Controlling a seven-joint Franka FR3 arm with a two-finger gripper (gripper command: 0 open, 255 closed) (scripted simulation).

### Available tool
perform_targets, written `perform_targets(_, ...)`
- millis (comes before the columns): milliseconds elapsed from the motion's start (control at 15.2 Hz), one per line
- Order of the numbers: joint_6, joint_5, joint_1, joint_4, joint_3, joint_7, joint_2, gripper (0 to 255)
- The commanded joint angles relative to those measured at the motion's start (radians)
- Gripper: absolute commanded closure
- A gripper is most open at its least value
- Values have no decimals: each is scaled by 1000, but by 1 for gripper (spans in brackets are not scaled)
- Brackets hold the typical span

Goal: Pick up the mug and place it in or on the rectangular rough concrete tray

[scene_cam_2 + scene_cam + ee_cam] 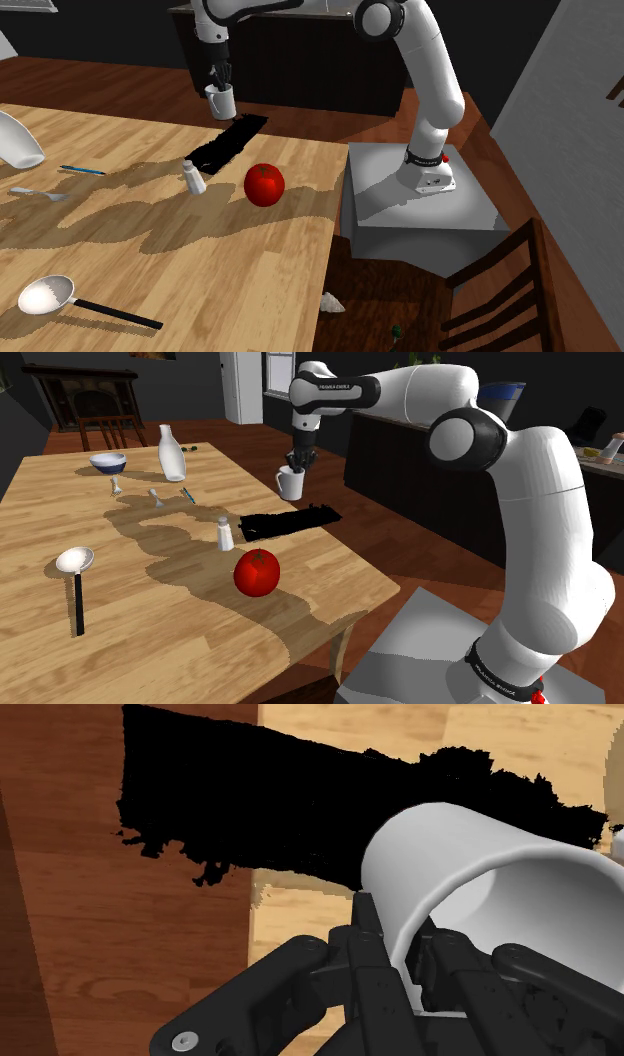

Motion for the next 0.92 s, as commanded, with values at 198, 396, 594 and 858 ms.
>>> perform_targets(198, 70, 0, -5, -70, -1, -3, -1, 255)
perform_targets(396, 110, 0, -7, -110, -1, -4, 0, 255)
perform_targets(594, 148, -1, -9, -145, -2, -5, 3, 255)
perform_targets(858, 183, -1, -10, -174, -3, -6, 9, 255)
